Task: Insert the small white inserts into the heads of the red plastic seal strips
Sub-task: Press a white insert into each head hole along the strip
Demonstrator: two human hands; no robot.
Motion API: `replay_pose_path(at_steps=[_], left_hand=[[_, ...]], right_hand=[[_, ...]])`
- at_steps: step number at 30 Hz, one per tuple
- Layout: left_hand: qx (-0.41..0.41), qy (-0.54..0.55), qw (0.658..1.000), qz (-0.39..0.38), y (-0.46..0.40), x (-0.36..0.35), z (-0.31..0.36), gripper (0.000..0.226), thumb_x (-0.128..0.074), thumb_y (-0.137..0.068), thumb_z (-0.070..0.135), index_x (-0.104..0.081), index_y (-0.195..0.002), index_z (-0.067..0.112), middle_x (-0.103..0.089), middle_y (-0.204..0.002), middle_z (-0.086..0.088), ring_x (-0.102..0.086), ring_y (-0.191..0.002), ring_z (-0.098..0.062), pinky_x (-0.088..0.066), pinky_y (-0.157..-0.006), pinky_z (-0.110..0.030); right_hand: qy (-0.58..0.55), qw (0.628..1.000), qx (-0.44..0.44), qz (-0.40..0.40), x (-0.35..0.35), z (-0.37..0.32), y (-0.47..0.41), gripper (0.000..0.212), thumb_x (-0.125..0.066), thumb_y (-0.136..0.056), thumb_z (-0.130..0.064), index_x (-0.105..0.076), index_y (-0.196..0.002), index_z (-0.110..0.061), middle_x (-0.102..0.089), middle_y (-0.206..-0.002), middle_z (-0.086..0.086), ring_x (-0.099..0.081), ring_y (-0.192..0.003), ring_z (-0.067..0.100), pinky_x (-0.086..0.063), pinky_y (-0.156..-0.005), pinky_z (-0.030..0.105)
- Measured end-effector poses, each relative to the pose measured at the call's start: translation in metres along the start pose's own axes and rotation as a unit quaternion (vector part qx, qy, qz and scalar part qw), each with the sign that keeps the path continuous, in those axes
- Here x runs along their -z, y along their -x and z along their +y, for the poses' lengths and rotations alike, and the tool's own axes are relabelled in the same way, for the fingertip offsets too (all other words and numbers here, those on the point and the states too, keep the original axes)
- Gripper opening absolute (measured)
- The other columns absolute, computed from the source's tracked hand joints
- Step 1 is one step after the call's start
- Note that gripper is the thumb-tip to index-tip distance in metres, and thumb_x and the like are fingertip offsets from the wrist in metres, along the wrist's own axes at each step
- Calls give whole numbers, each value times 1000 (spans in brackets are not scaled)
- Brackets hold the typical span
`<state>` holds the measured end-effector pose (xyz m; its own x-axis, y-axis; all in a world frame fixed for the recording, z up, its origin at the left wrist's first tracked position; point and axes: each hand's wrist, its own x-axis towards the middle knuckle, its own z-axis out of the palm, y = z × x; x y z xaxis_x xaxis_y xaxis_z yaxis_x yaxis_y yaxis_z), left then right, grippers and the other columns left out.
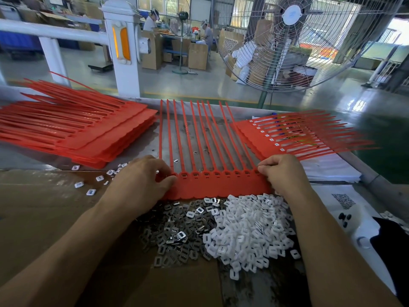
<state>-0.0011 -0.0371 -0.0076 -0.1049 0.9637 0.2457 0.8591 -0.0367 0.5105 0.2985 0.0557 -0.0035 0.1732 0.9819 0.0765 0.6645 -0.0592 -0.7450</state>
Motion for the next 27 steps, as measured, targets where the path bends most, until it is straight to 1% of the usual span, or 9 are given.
replay_pose_path(at_steps=[5,7,9,11,13,16,20,23,27], left_hand=[[0,4,1000,0,0,0,1,17,-68,-89,48,-73,-97,34,-60,-100,14,-57,-96,-10,-48,-86,-36],[1,7,1000,-1,1,1,2,17,-68,-89,48,-73,-97,34,-60,-100,14,-57,-97,-10,-49,-87,-36],[-1,10,1000,2,1,2,1,17,-68,-89,48,-73,-97,34,-60,-100,15,-57,-96,-9,-49,-87,-36],[-3,13,1000,5,2,2,1,17,-67,-89,48,-73,-97,34,-60,-99,15,-57,-96,-9,-50,-87,-36],[-3,14,1000,5,2,2,1,17,-67,-90,48,-73,-97,34,-60,-100,15,-57,-96,-9,-50,-87,-36],[-3,13,1000,6,1,1,2,18,-67,-90,49,-73,-97,34,-60,-100,16,-57,-96,-9,-50,-87,-36],[0,13,1000,6,1,1,3,17,-67,-90,48,-73,-97,34,-60,-100,16,-57,-97,-8,-49,-88,-34],[2,12,1000,8,1,1,4,16,-67,-90,49,-73,-96,35,-60,-100,16,-57,-97,-8,-49,-88,-34],[1,15,1000,7,0,0,3,14,-67,-90,47,-73,-95,35,-61,-100,15,-58,-97,-8,-50,-90,-36]], right_hand=[[30,999,16,7,-1,-3,2,9,-73,-93,-16,-77,-88,-23,-70,-84,-8,-63,-80,8,-45,-63,25],[36,998,43,24,1,-6,5,5,-74,-93,-21,-78,-91,-22,-71,-84,-8,-64,-79,8,-45,-64,25],[27,998,64,12,7,-11,9,9,-77,-90,-30,-78,-85,-23,-73,-77,-8,-66,-71,8,-44,-61,25],[14,996,59,-68,16,-17,17,21,-80,-87,-38,-75,-76,-21,-72,-65,-3,-61,-50,9,-42,-49,23],[37,982,39,-181,25,-21,24,26,-84,-83,-42,-74,-72,-20,-72,-63,3,-57,-42,12,-41,-41,23],[104,945,22,-311,35,-28,35,38,-91,-70,-47,-74,-82,-16,-74,-69,6,-68,-50,20,-48,-44,25],[132,919,45,-369,33,-36,44,63,-94,-51,-54,-70,-99,-22,-75,-76,9,-72,-60,21,-56,-53,31],[122,911,84,-385,26,-38,45,50,-98,-64,-38,-68,-103,-27,-74,-82,6,-71,-60,22,-58,-55,34],[95,894,129,-418,21,-39,45,28,-89,-80,-24,-70,-101,-23,-76,-83,3,-69,-58,17,-56,-54,31]])
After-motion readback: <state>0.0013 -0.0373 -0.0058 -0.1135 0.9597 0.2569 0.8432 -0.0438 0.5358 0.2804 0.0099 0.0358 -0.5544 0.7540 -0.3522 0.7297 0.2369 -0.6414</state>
